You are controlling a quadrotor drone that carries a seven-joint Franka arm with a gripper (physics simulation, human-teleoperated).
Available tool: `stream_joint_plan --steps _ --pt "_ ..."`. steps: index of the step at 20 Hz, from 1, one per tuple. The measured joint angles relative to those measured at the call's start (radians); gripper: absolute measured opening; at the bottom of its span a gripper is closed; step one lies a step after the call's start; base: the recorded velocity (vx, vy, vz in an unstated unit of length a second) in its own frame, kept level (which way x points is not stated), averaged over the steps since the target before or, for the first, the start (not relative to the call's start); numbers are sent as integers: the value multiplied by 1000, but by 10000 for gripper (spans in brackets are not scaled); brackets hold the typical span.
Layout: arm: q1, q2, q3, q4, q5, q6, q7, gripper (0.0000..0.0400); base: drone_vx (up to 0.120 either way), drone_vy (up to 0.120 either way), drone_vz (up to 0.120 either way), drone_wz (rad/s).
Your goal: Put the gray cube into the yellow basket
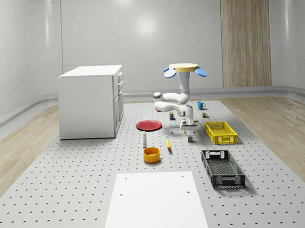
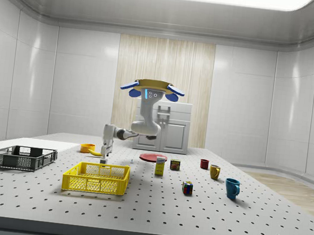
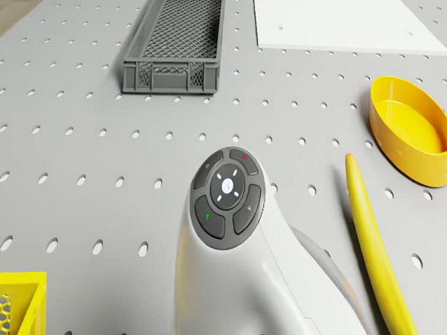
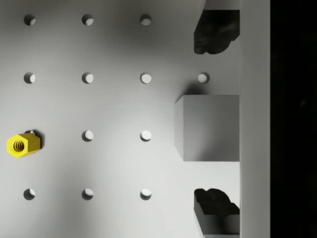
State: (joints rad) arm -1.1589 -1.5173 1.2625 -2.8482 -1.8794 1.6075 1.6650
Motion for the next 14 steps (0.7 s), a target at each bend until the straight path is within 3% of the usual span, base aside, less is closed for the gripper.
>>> stream_joint_plan --steps 14 --pt "-50 10 -58 65 -55 30 -5 400 0 0 0 0"
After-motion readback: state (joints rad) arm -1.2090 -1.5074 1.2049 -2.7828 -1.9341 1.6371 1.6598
